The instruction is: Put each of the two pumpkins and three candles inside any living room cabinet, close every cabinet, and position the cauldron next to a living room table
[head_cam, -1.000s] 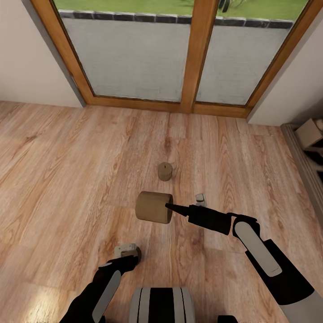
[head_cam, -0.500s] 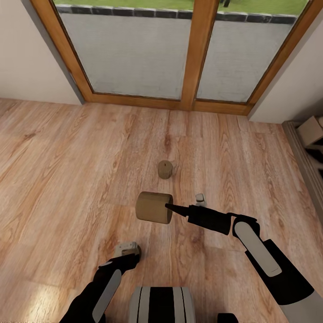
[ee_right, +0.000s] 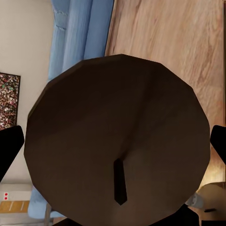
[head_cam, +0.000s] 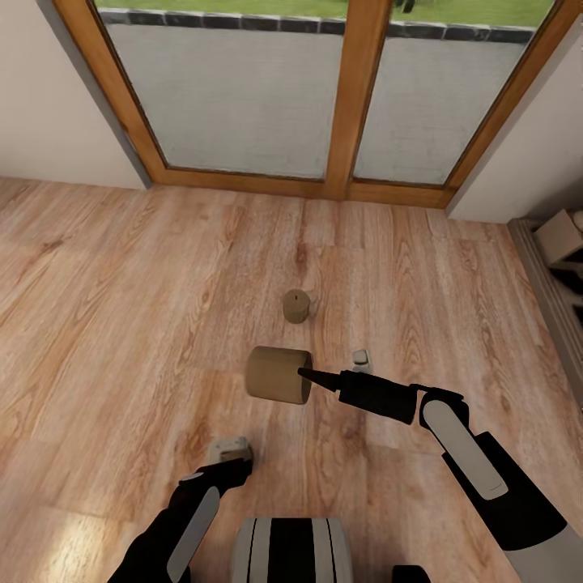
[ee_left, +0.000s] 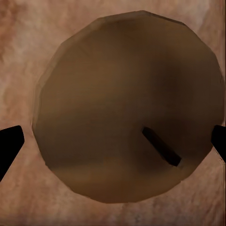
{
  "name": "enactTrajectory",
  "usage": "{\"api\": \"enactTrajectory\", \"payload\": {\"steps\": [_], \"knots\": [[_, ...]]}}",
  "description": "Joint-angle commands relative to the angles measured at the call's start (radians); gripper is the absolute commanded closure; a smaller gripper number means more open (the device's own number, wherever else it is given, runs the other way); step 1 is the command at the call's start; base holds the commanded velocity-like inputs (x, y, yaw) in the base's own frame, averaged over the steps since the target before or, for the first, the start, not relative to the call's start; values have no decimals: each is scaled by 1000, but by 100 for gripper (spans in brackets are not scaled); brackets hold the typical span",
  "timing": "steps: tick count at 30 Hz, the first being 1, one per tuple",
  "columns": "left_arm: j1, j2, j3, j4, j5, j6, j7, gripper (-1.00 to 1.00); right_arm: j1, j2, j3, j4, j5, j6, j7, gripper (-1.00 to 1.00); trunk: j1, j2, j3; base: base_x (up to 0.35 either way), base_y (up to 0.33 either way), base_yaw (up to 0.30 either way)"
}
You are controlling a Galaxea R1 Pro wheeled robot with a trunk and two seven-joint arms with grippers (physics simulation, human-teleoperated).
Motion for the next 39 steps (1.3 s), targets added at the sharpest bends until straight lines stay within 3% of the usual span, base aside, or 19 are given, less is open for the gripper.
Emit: {"api": "enactTrajectory", "payload": {"steps": [1, 25, 26, 39], "knots": [[0, 1, 0, 14, -6, 7, 11, -100, -1, -1, 1, 0, -4, 3, 2, 100, 0, 0, -1, 0, -100, 0], [0, 2, 2, 14, -6, 3, 11, -100, -1, -1, 1, 0, -4, 3, 1, 100, 0, 0, -1, 0, -6, 0], [0, 2, 2, 14, -6, 0, 11, 100, -1, -1, 1, 0, -4, 3, 2, 100, 0, 0, -1, 0, 0, 0], [1, 4, 5, 13, -6, -11, 11, 100, -1, -1, 1, 0, -4, 3, 2, 100, 0, 0, -1, 0, 0, 0]]}}
